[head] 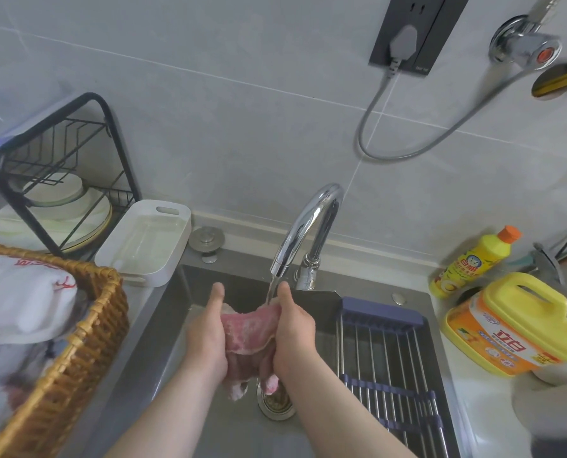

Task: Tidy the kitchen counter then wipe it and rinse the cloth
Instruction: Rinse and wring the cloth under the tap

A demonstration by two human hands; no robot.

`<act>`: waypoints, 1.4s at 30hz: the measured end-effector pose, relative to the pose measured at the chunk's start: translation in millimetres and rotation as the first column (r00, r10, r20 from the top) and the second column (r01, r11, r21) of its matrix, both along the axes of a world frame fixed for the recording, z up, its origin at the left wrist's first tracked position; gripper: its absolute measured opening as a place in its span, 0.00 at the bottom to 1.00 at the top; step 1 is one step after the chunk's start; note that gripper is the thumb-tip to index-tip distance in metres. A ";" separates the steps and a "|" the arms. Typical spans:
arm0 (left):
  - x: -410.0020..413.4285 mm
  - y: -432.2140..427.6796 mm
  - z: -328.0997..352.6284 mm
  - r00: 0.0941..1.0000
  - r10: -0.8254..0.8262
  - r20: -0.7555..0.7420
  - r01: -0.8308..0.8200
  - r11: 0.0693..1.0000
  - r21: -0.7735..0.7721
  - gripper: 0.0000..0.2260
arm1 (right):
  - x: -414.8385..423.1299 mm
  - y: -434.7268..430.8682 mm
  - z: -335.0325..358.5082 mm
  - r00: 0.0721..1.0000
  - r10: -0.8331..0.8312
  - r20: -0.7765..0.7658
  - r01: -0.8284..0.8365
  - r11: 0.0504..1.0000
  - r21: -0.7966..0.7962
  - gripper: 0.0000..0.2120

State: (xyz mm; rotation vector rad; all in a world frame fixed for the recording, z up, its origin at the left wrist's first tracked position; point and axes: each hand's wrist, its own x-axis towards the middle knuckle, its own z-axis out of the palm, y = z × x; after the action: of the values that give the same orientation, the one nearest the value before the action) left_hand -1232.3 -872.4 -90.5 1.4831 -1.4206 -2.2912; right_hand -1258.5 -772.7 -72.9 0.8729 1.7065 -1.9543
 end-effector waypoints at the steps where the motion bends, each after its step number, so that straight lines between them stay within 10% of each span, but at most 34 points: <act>1: 0.7 2.1 1.2 0.997 -0.075 -0.019 0.075 0.997 -0.033 0.22 | 0.2 2.1 -0.5 0.998 0.053 -0.030 -0.053 0.999 0.012 0.18; 7: -2.7 9.2 -8.2 0.996 -0.076 -0.041 0.056 0.931 -0.361 0.15 | 0.8 2.8 -4.0 0.968 0.122 -0.220 -0.072 0.973 0.221 0.13; 12: -2.1 5.3 1.6 0.999 -0.026 0.039 0.023 0.998 0.063 0.26 | 0.8 6.0 -2.4 0.997 0.051 -0.052 -0.043 0.988 0.148 0.22; 18: 13.6 15.9 -7.4 0.966 -0.248 -0.067 0.238 0.963 -0.128 0.19 | 8.3 6.2 -1.4 0.927 0.303 -0.221 -0.286 0.953 0.104 0.09; 23: 17.1 12.8 1.1 0.939 -0.180 -0.292 0.310 0.812 0.494 0.25 | 20.2 12.1 8.6 0.862 0.398 -0.315 -0.445 0.891 -0.093 0.09; 25: 20.7 9.0 -1.3 0.923 -0.128 -0.362 0.305 0.819 0.487 0.22 | 19.1 19.3 8.3 0.818 0.402 -0.412 -0.370 0.915 0.159 0.08; 28: 27.9 14.7 -5.7 0.904 0.007 -0.428 0.223 0.845 0.486 0.17 | 17.9 27.6 -6.0 0.719 0.602 -0.349 -0.230 0.679 0.697 0.12; 33: 27.1 17.4 -2.9 0.940 0.062 -0.335 0.148 0.811 0.566 0.33 | 20.5 27.8 -11.6 0.811 0.576 -0.102 -0.457 0.733 0.503 0.20; 42: 24.8 24.0 -10.0 0.971 -0.213 -0.113 0.225 0.969 0.103 0.12 | 31.0 26.4 -3.6 0.723 0.529 -0.444 -0.238 0.795 0.558 0.13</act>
State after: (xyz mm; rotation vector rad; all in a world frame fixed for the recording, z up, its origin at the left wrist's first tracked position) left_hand -1207.5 -848.3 -100.5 1.2722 -1.5170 -2.5786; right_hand -1227.5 -746.3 -76.5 -0.0474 2.5368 -1.6071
